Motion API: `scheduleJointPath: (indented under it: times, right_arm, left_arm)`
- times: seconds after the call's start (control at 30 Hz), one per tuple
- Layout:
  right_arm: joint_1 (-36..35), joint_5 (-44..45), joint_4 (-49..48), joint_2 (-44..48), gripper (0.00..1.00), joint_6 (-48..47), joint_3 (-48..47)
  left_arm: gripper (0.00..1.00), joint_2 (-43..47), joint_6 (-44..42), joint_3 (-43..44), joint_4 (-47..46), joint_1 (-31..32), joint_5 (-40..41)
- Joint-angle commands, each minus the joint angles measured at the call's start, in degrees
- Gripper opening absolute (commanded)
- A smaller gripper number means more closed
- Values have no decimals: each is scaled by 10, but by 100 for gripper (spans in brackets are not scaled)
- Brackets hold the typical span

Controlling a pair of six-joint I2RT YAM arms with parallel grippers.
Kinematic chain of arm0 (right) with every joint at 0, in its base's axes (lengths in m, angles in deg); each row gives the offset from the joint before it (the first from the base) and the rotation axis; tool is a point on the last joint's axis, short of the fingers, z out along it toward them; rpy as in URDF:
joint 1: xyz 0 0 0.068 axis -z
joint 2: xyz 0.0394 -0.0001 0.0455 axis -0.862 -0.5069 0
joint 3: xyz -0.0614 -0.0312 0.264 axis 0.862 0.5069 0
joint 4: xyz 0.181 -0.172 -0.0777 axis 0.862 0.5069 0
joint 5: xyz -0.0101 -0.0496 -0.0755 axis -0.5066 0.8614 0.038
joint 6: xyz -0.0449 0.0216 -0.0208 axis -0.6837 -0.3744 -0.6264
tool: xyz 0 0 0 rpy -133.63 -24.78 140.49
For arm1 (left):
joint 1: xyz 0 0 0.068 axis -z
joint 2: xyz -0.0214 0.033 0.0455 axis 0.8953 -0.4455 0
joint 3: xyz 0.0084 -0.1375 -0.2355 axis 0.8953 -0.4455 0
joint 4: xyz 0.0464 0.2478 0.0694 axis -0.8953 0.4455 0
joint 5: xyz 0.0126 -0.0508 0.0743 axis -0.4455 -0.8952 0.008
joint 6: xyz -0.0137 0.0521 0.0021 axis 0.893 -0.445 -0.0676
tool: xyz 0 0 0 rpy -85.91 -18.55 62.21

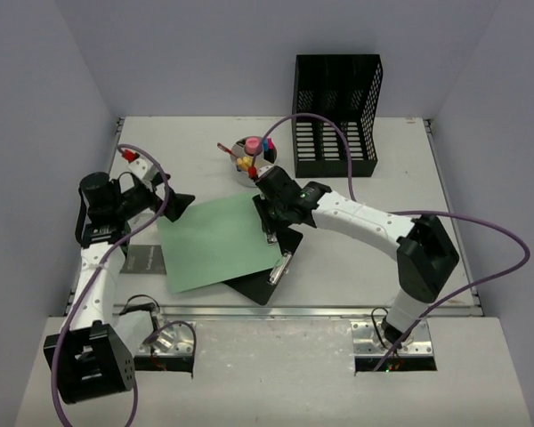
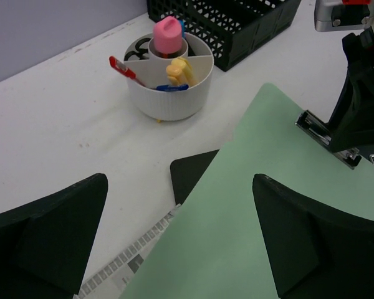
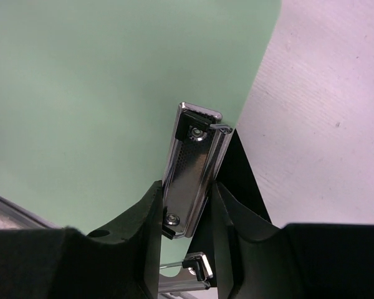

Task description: Organize the desk

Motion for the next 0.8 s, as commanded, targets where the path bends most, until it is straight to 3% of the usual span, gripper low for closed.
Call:
scheduleJointPath:
  times: [0.0, 0.2, 0.43, 0.57, 0.77]
  right_arm:
    - [-2, 15, -54, 39, 1, -40, 6]
    - [15, -26, -89, 31, 1, 51, 46]
    - [13, -85, -138, -71, 1, 132, -12]
    - [14, -97, -147, -102, 1, 119, -52]
    - [14, -82, -183, -39, 1, 11, -14]
  left_arm:
    - [100, -7, 15, 39, -14, -4, -60]
    - [100, 2, 35, 24, -50, -4, -49]
    - [100, 29, 30, 12, -39, -4, -29]
    - [100, 47, 31, 14, -30, -3, -17]
    - [100, 22, 81, 47, -31, -3, -33]
